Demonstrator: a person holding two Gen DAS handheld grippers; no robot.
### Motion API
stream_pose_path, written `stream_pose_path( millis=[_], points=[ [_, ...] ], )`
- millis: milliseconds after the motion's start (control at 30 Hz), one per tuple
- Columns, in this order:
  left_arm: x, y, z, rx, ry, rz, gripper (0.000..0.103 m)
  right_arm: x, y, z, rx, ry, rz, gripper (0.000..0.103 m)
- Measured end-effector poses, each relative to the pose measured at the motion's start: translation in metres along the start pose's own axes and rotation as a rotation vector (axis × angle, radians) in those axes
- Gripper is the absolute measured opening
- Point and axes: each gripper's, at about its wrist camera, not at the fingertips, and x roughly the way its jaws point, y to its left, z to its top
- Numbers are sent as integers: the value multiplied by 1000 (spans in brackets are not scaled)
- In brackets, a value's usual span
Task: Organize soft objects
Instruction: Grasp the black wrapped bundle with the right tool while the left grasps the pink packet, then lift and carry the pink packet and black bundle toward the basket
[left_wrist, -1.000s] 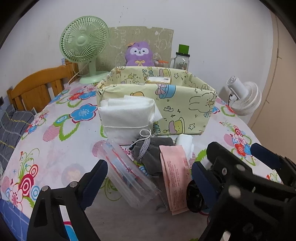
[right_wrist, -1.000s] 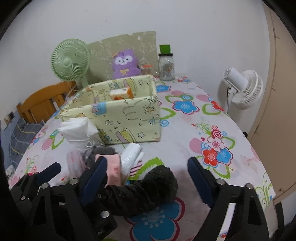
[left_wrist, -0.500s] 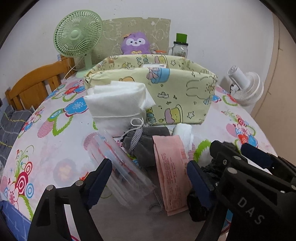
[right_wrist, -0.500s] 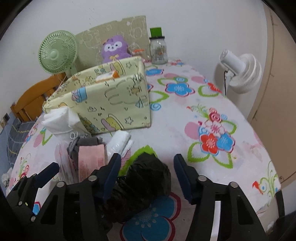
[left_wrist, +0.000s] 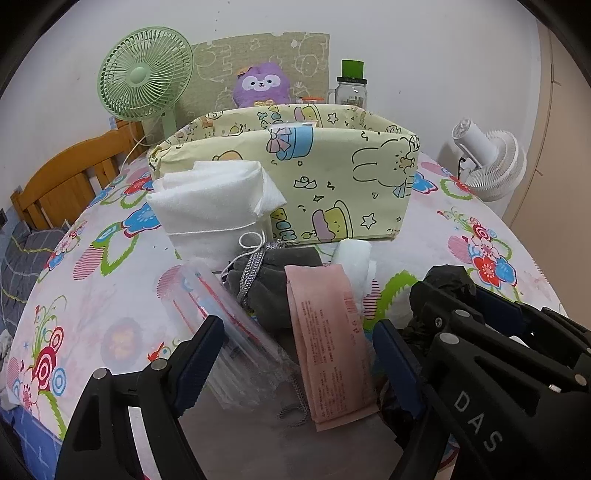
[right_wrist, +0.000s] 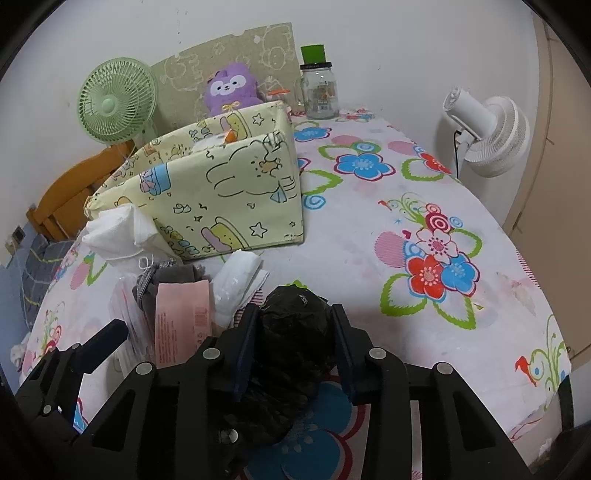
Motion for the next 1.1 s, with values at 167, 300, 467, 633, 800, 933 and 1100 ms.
stream_pose_path(
  millis=[167,300,467,633,800,933,1100],
  points=[
    [0,-8,4,1,-3,-3,80,-3,-8,3,15,-8,0,42],
    [2,-14,7,6,-2,5,75,-3,-13,5,22,-10,4,42],
    [7,-17,7,7,12,40,63,2,-17,4,28,3,9,42],
    [10,-17,6,4,14,66,48,3,-18,3,27,7,14,42],
    [9,-12,6,-15,12,73,32,3,-14,3,17,9,18,42],
    [7,-8,5,-29,13,62,26,2,-10,3,10,5,19,42],
    [3,-3,5,-47,12,43,22,-2,-4,4,0,-4,17,42]
  ],
)
